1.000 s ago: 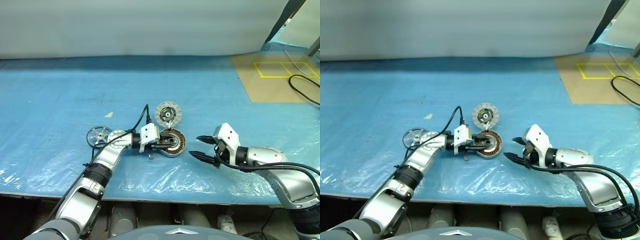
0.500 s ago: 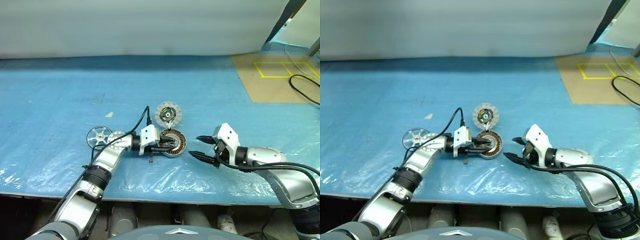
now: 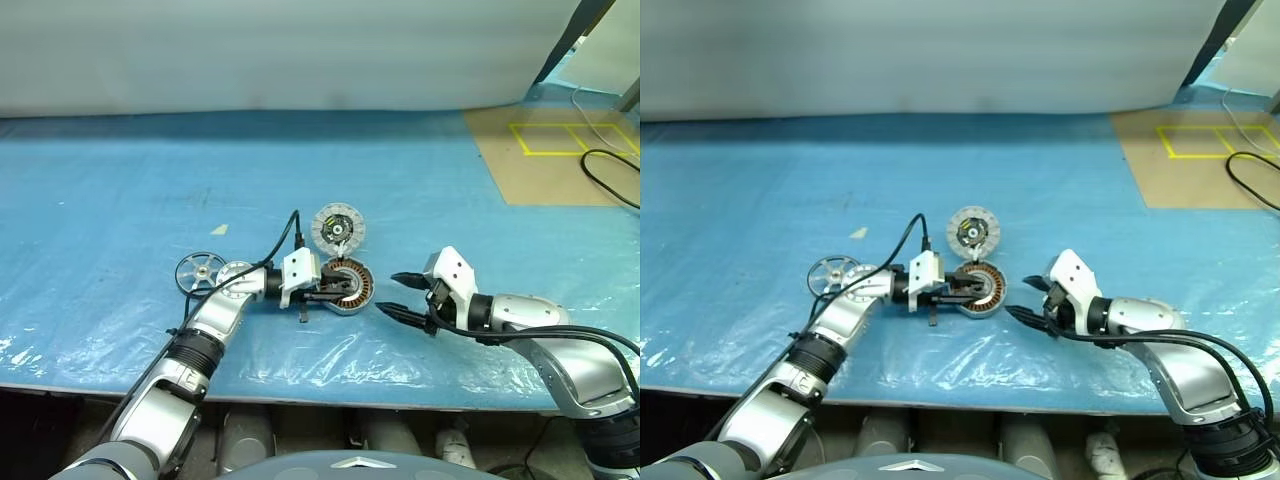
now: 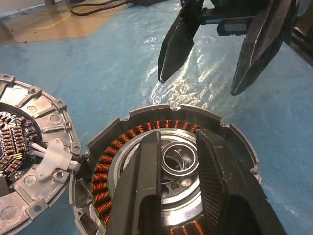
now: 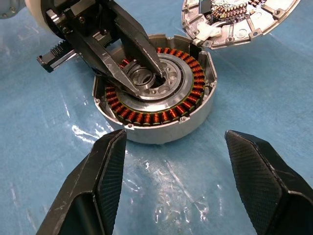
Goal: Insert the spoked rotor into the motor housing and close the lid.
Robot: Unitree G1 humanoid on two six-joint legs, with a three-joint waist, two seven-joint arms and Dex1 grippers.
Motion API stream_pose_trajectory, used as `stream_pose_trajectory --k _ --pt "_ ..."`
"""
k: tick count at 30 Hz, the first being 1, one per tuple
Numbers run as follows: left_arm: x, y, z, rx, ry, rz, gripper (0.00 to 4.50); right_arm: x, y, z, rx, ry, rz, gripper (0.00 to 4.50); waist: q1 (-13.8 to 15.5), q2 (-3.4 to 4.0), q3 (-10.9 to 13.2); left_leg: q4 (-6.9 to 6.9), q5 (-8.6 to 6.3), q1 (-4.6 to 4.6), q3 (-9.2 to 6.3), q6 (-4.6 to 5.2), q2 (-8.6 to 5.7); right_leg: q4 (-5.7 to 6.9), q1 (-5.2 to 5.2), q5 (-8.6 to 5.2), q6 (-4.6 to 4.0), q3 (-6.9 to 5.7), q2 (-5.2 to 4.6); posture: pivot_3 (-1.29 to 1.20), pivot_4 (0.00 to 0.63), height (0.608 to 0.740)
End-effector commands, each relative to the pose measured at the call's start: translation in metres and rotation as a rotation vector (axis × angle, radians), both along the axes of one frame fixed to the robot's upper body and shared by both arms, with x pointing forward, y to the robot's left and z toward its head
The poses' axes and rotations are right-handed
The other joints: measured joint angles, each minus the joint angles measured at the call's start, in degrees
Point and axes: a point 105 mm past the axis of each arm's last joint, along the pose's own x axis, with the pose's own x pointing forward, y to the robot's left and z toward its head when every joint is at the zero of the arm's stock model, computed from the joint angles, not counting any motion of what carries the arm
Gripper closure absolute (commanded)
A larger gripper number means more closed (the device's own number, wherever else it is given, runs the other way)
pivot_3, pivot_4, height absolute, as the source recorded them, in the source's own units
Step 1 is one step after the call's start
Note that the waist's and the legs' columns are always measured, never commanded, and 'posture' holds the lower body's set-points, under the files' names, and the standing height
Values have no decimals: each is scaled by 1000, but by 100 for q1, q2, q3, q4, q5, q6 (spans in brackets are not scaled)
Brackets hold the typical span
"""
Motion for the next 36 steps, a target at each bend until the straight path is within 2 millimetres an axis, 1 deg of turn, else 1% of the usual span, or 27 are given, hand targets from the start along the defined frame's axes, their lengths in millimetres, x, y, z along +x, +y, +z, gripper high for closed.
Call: stream_pose_trajectory --k 1,5,17,30,36 --pt "4 -3 18 -53 -33 3 3836 -1 8 12 14 -42 31 1121 3 -3 2 0 0 0 0 0 0 0 0 0 0 0 0 0 150 740" --pt "6 -3 16 -47 -32 9 3836 1 5 12 24 -35 15 1121 5 -4 2 -1 0 -1 -1 0 0 -1 0 0 0 -1 0 0 150 740" --pt "3 -1 0 6 -20 10 3836 -3 -1 6 6 -28 15 1121 4 -5 3 -2 0 -1 -3 0 -1 -1 0 -2 3 -1 0 0 150 740" --pt "9 0 -3 24 -45 42 3836 -3 2 5 -4 -28 18 1121 8 -5 3 -1 1 0 -4 2 -2 0 1 -1 4 -1 -1 0 150 740" --pt "1 0 -7 45 -20 -4 3836 -2 3 9 -7 -34 21 1121 10 -5 3 -1 2 0 -4 3 -3 0 1 -1 5 0 -2 0 150 740"
